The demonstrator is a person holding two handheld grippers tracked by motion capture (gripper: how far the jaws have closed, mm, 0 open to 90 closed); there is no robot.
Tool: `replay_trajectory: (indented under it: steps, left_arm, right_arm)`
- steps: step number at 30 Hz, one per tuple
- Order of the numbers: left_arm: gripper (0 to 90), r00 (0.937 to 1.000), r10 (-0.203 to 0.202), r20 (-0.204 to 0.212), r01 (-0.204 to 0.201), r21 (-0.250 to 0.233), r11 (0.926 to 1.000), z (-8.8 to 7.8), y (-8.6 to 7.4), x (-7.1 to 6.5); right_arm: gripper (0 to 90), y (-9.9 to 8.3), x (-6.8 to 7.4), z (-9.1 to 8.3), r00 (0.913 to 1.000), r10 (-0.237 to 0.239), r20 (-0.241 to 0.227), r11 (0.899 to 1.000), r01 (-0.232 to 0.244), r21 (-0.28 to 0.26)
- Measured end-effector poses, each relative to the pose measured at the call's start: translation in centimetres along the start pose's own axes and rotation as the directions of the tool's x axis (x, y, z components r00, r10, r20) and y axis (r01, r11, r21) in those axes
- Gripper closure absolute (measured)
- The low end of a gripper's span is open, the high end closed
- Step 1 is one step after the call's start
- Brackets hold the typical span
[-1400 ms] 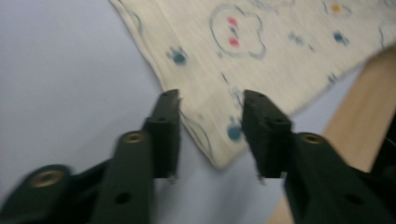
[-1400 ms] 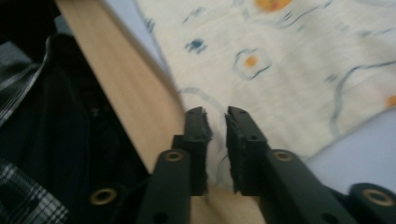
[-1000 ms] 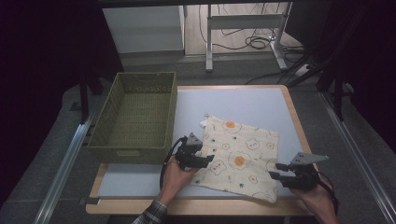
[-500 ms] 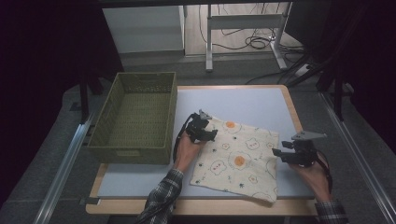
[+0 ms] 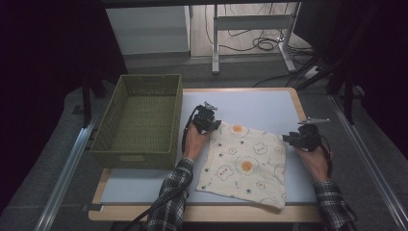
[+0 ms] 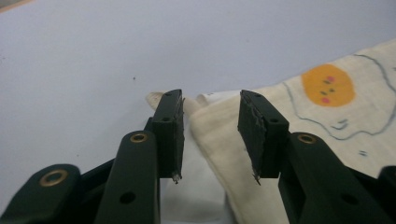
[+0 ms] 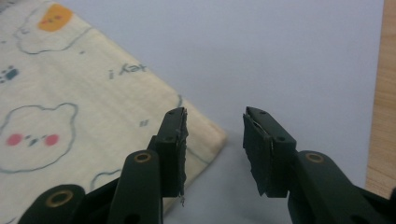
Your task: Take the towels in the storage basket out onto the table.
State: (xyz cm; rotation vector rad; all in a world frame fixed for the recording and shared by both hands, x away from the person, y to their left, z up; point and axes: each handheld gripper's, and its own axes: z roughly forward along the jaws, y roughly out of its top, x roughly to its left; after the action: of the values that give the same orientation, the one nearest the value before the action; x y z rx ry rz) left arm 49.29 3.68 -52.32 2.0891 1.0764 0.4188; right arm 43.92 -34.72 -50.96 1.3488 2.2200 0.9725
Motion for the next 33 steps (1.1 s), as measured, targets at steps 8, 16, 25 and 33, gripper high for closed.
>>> replay_trajectory:
  steps: [8,16,25,33]
  left_arm:
    - [52.6,0.9999,-0.011,-0.012,0.011,0.001,0.9999,1.6,-0.3,0.5]
    - [86.7,0.9995,0.031,-0.002,-0.031,0.002,0.9995,1.5,-0.1,-0.2]
    - [87.5,0.9988,-0.004,-0.049,-0.001,-0.086,0.9963,0.0,1.3,1.5]
    - [86.8,0.9995,-0.02,-0.023,0.017,-0.134,0.9908,-1.5,0.7,1.0]
  right_arm:
    - [74.0,-0.3,-0.2,0.6,1.0,-0.004,0.005,1.0,0.004,0.009]
    - [87.2,0.3,-0.5,1.1,0.9992,0.005,-0.041,1.0,-0.005,0.016]
    - [87.3,3.6,-1.3,1.8,0.9999,-0.003,-0.013,0.999,0.002,-0.041]
    - [87.2,4.8,-0.2,0.6,0.9984,-0.039,-0.041,0.996,0.035,-0.087]
